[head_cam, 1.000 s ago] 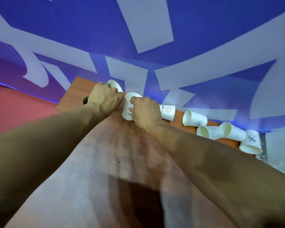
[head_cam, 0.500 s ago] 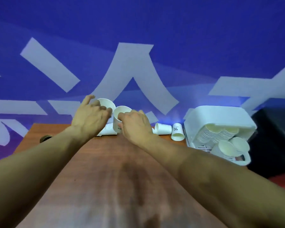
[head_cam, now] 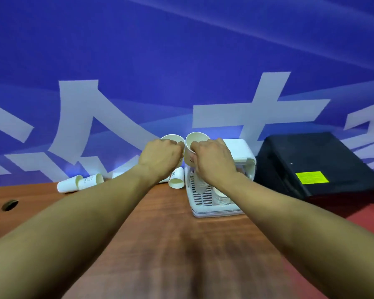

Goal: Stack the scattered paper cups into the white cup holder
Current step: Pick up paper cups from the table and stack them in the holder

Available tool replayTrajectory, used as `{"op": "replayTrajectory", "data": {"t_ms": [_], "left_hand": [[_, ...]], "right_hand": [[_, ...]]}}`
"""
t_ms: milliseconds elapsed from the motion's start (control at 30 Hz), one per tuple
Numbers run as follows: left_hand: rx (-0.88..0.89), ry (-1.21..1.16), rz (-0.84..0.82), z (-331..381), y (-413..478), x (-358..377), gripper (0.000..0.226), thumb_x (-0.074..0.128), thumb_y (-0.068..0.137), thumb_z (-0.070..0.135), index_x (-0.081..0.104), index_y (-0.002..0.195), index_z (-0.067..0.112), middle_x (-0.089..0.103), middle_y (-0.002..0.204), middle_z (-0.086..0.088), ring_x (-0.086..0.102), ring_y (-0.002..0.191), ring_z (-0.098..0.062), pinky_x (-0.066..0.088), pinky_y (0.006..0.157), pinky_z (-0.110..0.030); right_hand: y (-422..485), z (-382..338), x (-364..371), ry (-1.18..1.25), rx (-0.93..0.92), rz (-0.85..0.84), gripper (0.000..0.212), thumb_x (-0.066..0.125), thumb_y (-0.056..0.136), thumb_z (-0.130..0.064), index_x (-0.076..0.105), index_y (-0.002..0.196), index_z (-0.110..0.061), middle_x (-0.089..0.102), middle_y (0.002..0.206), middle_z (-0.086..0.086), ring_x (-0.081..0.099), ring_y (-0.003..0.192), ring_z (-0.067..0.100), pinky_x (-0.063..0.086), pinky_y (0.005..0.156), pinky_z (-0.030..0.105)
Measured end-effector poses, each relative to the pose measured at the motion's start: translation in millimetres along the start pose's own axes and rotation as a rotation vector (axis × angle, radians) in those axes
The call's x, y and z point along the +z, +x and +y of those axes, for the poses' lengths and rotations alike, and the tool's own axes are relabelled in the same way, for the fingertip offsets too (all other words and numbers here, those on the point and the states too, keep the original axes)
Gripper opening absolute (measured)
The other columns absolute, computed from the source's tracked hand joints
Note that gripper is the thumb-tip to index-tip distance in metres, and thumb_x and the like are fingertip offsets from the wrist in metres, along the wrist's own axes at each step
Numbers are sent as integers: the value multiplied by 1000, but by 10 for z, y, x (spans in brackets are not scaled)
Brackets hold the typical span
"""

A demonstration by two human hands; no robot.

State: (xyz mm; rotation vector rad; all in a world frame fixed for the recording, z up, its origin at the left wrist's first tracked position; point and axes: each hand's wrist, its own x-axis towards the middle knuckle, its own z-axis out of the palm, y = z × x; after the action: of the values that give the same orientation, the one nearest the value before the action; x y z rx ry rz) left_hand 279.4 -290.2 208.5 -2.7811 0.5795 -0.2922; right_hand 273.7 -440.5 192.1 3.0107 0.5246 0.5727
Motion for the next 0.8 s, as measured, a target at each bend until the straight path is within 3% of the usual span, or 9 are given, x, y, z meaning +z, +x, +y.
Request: {"op": "replayTrajectory", "data": {"t_ms": [100, 167, 267, 400, 533, 667, 800], "left_hand": [[30, -108, 51, 409, 247, 13, 10, 42, 96, 23, 50, 92, 20, 65, 91, -4, 59, 78, -30, 31, 54, -33], [43, -156, 83, 663, 397, 34, 14, 41, 97, 29, 41, 85, 23, 64, 87, -6, 58, 75, -31, 33, 53, -33], [77, -168, 114, 993, 571, 62, 18, 39, 99, 32, 47, 88, 21, 64, 88, -6, 58, 78, -31, 28, 53, -33], [101, -202, 127, 1253, 719, 97, 21, 40, 95, 34, 54, 94, 18, 66, 91, -6, 61, 82, -31, 32, 56, -31], [70, -242, 107, 1372, 757, 177, 21, 40, 94, 34, 55, 97, 18, 65, 92, -7, 61, 82, -31, 34, 58, -31], [45, -312, 78, 1366, 747, 328, 17, 40, 94, 36, 43, 85, 21, 65, 86, -5, 59, 76, -30, 32, 55, -30], [36, -330, 80, 1330, 713, 515, 22, 39, 94, 40, 43, 83, 22, 65, 81, -5, 61, 74, -31, 29, 54, -31]], "right_hand": [[-177, 425, -33, 18, 32, 11, 19, 70, 77, -18, 55, 66, -18, 55, 56, 4, 49, 55, 27, 36, 60, 32], [-287, 702, -33, 43, 45, 10, 15, 63, 85, -21, 57, 73, -15, 59, 63, 6, 54, 62, 31, 33, 59, 33], [-417, 1083, 18, 73, 73, 23, 16, 53, 93, -26, 55, 82, -14, 62, 74, 7, 56, 68, 33, 27, 57, 32], [-559, 1368, 105, 102, 99, 33, 12, 57, 89, -25, 57, 84, -13, 63, 76, 6, 56, 68, 30, 27, 57, 30], [-641, 1501, 250, 63, 165, 30, 12, 68, 75, -21, 57, 77, -15, 60, 65, 2, 54, 56, 25, 25, 54, 26], [-660, 1571, 449, 93, 193, 62, 15, 72, 69, -14, 58, 73, -14, 57, 59, 2, 53, 50, 25, 28, 50, 25], [-666, 1598, 611, 76, 188, 43, 23, 78, 61, -13, 57, 68, -15, 55, 54, -1, 46, 40, 23, 20, 49, 23]]}}
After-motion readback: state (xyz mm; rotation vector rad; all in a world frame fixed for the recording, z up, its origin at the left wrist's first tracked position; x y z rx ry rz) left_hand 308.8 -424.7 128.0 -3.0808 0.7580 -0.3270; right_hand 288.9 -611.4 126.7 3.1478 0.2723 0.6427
